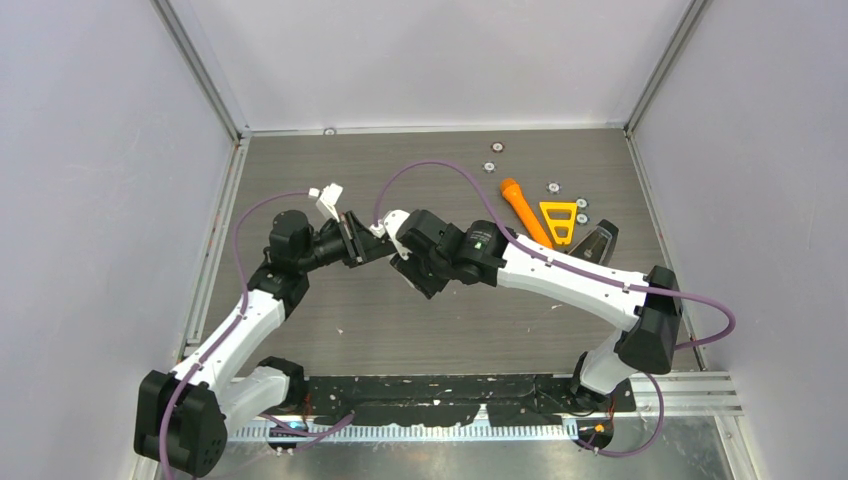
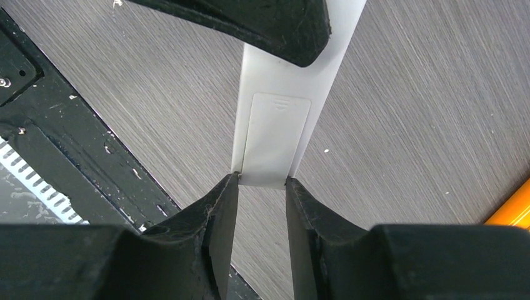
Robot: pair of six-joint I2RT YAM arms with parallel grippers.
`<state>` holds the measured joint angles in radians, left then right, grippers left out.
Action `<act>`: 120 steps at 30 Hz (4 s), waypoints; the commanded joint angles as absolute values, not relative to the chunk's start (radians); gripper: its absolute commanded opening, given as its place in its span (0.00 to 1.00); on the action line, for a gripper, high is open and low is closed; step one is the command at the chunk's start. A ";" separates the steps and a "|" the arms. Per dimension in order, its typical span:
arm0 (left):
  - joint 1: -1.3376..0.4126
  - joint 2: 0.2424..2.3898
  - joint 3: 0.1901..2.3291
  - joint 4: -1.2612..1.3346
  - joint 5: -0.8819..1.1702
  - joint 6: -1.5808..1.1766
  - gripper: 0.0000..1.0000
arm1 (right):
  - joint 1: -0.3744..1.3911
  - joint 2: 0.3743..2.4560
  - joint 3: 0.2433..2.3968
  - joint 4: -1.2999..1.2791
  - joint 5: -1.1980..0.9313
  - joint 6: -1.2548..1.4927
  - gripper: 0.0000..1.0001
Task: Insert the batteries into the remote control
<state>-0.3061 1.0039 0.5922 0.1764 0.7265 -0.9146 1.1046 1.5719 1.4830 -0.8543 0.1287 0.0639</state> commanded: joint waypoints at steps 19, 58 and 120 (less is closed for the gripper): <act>-0.262 1.023 0.585 0.306 0.796 -1.006 0.00 | 1.075 1.572 1.568 -0.821 0.147 0.131 0.57; -0.218 0.870 0.643 0.438 0.585 -1.396 0.00 | 0.830 1.337 1.372 -0.371 -0.183 0.777 0.92; -0.218 0.838 0.600 0.534 0.475 -1.586 0.00 | 0.728 1.329 1.047 0.264 -0.396 1.239 0.32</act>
